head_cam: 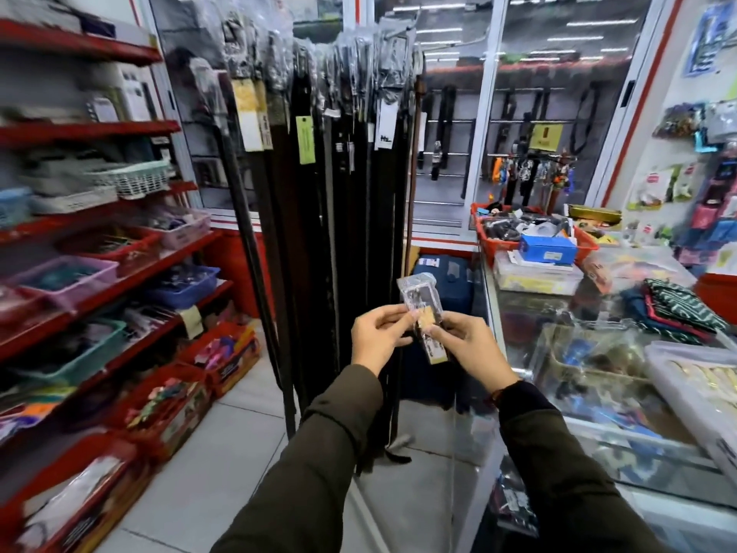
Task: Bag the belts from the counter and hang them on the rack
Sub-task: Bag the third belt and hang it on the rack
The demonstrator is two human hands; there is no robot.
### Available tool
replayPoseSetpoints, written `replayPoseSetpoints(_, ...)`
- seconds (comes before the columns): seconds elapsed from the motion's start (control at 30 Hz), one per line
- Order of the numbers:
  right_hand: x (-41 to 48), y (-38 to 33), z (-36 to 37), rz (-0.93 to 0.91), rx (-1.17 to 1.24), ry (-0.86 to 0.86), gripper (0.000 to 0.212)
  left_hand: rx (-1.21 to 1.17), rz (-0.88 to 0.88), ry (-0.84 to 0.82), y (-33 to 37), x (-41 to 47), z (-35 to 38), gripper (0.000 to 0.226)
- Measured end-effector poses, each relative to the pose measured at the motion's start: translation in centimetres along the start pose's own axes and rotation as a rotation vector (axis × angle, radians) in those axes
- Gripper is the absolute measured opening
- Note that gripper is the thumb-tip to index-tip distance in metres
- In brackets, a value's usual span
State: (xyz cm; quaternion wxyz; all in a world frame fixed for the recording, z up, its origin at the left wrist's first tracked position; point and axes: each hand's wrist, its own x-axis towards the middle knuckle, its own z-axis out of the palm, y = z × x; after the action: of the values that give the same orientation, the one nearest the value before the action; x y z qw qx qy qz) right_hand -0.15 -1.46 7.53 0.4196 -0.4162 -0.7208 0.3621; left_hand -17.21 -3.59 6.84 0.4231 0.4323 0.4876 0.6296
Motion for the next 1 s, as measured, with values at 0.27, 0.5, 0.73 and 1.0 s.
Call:
replayPoseSetpoints(0.27,3.8,-3.0,-0.3,-0.110,0.108,0.096,0.038,0.055,0.221,0.054,6.0,2.1,0.4,0.028)
replayPoseSetpoints(0.5,8.0,-6.4,-0.5,-0.149,0.425,0.067,0.040,-0.071,0.317,0.142,10.6,4.5,0.1,0.028)
replayPoseSetpoints(0.73,11.7,-11.9,-1.5,-0.272,0.542,0.114,0.035,-0.184,0.339,0.105,15.3,6.8,0.6,0.026)
replayPoseSetpoints(1.0,16.0,-17.9,-4.7,-0.427,0.559,0.168,0.044,-0.250,0.442,-0.017,22.3,9.6,2.1,0.029)
